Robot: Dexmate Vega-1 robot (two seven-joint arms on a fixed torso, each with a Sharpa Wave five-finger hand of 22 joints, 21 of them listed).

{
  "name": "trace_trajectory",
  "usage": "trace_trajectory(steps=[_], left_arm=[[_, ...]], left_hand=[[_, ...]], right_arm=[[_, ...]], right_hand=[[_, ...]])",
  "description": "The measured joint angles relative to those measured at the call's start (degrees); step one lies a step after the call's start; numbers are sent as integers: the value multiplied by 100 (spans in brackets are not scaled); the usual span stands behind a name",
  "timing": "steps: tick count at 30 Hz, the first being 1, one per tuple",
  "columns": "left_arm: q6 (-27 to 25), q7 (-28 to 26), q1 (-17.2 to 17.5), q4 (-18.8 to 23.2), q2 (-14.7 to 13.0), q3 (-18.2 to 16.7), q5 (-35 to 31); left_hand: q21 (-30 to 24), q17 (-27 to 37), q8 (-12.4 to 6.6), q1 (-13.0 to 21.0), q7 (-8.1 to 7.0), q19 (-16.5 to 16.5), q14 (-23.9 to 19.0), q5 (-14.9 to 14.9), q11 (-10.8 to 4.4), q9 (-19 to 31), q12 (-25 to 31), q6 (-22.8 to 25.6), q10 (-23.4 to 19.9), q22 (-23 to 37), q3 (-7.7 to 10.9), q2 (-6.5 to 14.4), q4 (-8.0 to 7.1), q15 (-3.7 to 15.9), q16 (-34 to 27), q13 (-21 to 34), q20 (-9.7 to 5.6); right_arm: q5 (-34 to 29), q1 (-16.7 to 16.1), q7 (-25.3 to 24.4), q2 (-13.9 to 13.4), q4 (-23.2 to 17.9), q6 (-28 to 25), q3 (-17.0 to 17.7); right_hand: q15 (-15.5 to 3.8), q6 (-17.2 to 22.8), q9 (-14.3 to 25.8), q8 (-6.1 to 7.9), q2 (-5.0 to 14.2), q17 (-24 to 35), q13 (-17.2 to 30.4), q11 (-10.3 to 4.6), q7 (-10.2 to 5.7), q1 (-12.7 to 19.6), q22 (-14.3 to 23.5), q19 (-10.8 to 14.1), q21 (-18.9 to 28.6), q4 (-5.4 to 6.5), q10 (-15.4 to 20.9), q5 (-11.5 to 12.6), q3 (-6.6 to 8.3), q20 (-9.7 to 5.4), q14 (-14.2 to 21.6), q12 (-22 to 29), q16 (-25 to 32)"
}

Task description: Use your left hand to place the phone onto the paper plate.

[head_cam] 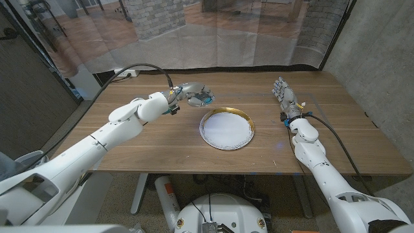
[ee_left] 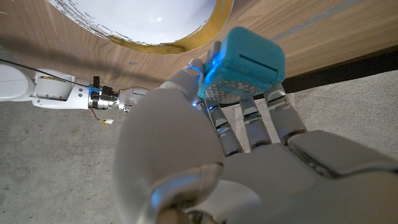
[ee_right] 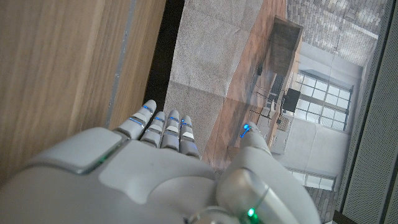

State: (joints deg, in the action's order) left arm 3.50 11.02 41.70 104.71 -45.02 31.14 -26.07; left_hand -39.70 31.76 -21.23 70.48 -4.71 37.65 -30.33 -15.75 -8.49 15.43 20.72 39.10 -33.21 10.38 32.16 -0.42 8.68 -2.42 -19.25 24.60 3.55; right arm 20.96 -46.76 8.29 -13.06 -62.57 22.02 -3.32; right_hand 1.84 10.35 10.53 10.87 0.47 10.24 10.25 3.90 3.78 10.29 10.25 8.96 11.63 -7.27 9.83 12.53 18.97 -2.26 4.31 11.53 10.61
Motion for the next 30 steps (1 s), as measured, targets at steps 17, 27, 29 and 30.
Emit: trace_trajectory(steps=[17, 27, 29, 30], left_arm=[[213, 135, -17, 47, 99, 86, -53], [318, 217, -24, 67, 150, 163, -115], [336, 224, -24, 70, 157, 172, -143], [341, 227, -25, 75, 169, 185, -155]], left_hand=[[-38, 27, 0, 0, 0, -41, -1, 29, 0, 0, -44, 0, 0, 0, 0, 0, 0, 0, 11, 53, -41], [-59, 20, 0, 0, 0, -41, -1, 47, 0, -12, -44, 0, 1, 0, -1, -1, -1, 0, 23, 79, -41], [-59, 20, 0, 0, 0, -41, -18, 47, 21, -27, -44, 0, -21, 0, -1, -1, -1, 17, 33, 79, -41], [-59, 21, 0, 1, 0, -41, -19, 49, 23, -27, -44, 0, -23, 0, -1, -1, -1, 18, 33, 79, -41]], right_arm=[[25, -67, -8, -10, -92, 8, 23], [42, -123, -16, -33, -180, -30, 24], [45, -137, -21, -39, -206, -38, 24], [45, -138, -21, -39, -207, -38, 24]], right_hand=[[0, -1, 0, 0, 0, 0, 0, 0, 0, 0, 0, 0, 0, 0, 0, 0, 0, 0, 0, 0, 0], [0, -1, 0, 0, 0, 0, 0, 0, 1, 0, 0, 0, 0, 0, 0, 0, 0, 0, 0, 0, 0], [-1, -1, 0, 0, 0, 0, 0, 0, 1, 0, 0, 0, 0, 0, 0, 0, 0, 0, -1, 0, 0], [0, -1, 0, 0, 0, 0, 0, 0, 1, 0, 0, 0, 0, 0, 0, 0, 0, 0, -1, 0, 0]])
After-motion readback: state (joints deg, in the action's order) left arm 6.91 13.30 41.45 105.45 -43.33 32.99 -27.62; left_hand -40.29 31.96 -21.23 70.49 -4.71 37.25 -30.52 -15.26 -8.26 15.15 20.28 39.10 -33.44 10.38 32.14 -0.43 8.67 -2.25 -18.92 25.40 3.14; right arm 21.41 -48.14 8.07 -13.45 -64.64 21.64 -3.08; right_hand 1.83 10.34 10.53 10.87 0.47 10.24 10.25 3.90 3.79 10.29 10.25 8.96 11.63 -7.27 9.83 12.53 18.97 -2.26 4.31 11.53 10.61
